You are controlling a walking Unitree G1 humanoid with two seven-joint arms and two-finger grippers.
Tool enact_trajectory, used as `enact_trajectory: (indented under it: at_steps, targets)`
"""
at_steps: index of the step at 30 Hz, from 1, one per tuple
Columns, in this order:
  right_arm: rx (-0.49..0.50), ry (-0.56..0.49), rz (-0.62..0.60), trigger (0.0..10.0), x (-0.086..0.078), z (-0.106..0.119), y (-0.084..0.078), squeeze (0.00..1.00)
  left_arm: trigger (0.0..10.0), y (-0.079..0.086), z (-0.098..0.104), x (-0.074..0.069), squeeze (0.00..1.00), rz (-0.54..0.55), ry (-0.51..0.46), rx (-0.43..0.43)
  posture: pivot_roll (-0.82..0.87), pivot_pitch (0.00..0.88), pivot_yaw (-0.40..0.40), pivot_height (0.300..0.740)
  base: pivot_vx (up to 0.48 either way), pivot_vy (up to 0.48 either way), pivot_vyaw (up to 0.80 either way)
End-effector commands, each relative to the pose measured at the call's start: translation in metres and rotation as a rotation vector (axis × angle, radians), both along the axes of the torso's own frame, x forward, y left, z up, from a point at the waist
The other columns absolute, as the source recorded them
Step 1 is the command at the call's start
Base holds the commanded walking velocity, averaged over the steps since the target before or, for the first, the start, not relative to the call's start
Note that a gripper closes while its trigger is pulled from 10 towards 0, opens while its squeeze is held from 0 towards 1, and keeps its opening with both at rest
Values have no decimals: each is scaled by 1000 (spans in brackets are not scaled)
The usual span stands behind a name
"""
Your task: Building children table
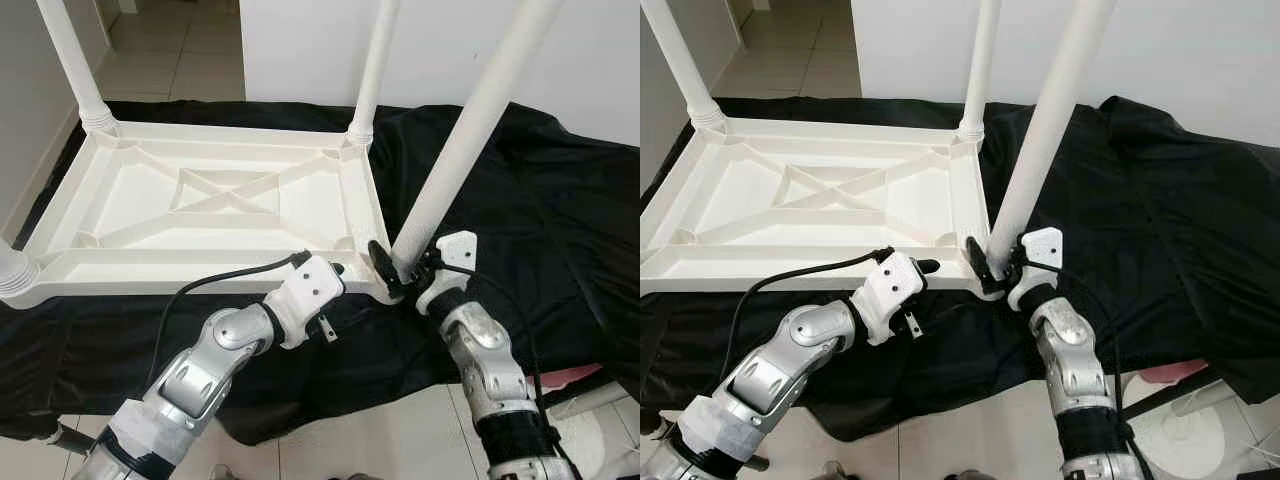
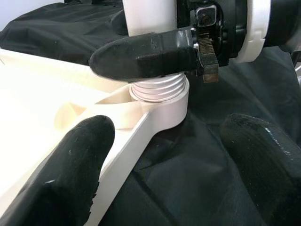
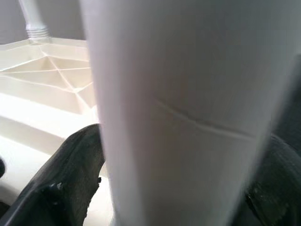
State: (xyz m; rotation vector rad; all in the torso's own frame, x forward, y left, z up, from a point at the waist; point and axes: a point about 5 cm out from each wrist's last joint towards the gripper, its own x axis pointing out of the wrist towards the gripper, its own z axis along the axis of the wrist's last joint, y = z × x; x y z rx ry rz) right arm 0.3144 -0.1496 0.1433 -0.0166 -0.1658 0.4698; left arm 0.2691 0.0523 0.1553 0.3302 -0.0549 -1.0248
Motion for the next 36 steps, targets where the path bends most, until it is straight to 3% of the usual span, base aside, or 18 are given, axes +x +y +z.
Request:
enact_trajectory:
  at_steps: [1, 6, 7, 19, 20, 29, 36]
  targets:
    - [-14, 12, 42, 10000, 3, -3, 1, 0, 10000, -4, -2, -5, 0, -70, 14, 19, 4, 46, -82, 740, 0, 0, 0]
    - [-23, 7, 58, 10000, 6, -3, 1, 0, 10000, -4, -1, -5, 0, -70, 12, 18, 8, 43, -85, 740, 0, 0, 0]
    - [-20, 7, 60, 0, 7, -3, 0, 0, 10000, -4, -1, -5, 0, -67, 12, 18, 10, 42, -86, 740, 0, 0, 0]
    - [0, 6, 88, 0, 10, -8, -4, 0, 10000, -2, -2, -5, 0, -61, 10, 21, 11, 37, -84, 740, 0, 0, 0]
    - [2, 7, 88, 10000, 10, -8, -4, 0, 10000, -2, -2, -5, 0, -62, 10, 21, 10, 38, -83, 740, 0, 0, 0]
    - [6, 21, 43, 10000, 10, -9, -6, 0, 10000, -2, -2, -5, 0, -62, 11, 21, 10, 40, -87, 740, 0, 0, 0]
    - [16, 73, -151, 10000, 12, -16, -3, 0, 10000, -2, -3, -6, 0, -58, 12, 19, 8, 40, -91, 740, 0, 0, 0]
